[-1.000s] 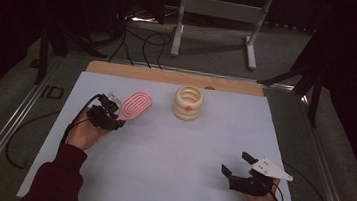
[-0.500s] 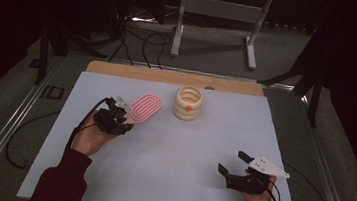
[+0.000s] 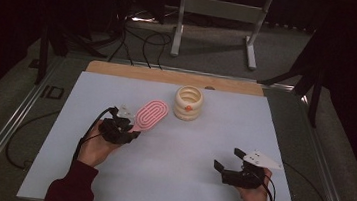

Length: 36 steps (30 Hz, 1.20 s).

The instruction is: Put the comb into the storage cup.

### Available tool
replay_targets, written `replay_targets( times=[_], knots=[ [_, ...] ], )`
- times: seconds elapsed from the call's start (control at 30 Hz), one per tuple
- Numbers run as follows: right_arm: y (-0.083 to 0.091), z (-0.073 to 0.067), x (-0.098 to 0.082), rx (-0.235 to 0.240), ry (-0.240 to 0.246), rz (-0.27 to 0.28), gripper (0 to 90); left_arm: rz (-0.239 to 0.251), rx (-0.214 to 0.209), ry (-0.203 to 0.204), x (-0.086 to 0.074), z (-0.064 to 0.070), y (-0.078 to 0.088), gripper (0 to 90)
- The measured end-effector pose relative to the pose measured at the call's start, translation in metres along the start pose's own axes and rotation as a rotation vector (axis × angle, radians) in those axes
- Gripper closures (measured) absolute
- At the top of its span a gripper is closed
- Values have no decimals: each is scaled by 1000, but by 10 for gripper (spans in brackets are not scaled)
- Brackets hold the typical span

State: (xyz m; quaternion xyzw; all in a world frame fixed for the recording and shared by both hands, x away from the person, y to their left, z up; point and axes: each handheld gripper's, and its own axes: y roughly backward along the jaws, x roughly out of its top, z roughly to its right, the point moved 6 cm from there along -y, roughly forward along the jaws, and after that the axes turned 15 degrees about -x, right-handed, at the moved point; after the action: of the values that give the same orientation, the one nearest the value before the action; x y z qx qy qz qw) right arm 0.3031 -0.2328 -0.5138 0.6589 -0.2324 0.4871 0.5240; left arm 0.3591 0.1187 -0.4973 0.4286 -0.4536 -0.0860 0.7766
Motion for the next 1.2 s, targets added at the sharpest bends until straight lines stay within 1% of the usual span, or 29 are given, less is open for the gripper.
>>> replay_targets(
  times=[0.03,0.13,0.2,0.33,0.4,0.5,0.57,0.67,0.77,0.9,0.93,0.97,1.0,1.2],
  knots=[
    [-1,-1,0,-3,5,-7,88,4,-2,1,-1,1,-1,696],
    [-4,-4,3,11,-9,-15,88,12,-8,-3,-3,3,-1,696],
    [-6,-6,7,22,-13,-16,88,15,-7,-13,-4,4,0,696],
    [-9,-10,13,27,-10,-18,88,12,-8,-26,-6,7,1,696],
    [-13,-15,17,39,-6,-23,88,16,-13,-34,-5,8,3,696],
    [-18,-20,20,49,-13,-32,88,19,-13,-41,-5,10,4,696],
    [-19,-22,22,47,-14,-35,88,21,-13,-46,-5,10,4,696],
    [-25,-29,28,69,-34,-32,88,22,-13,-63,-3,14,4,697],
    [-27,-32,32,77,-42,-30,88,31,-12,-76,-2,18,5,696],
    [-28,-34,34,82,-48,-30,88,31,-12,-76,-2,18,5,696],
    [-28,-34,34,82,-48,-30,88,48,-2,-108,1,24,5,696],
    [-32,-42,45,108,-43,-30,88,48,-3,-112,2,26,5,696],
    [-33,-44,47,111,-35,-29,88,52,-4,-119,2,28,4,696],
    [-39,-55,56,153,-47,-35,88,71,-2,-147,5,35,3,696]
  ],
)
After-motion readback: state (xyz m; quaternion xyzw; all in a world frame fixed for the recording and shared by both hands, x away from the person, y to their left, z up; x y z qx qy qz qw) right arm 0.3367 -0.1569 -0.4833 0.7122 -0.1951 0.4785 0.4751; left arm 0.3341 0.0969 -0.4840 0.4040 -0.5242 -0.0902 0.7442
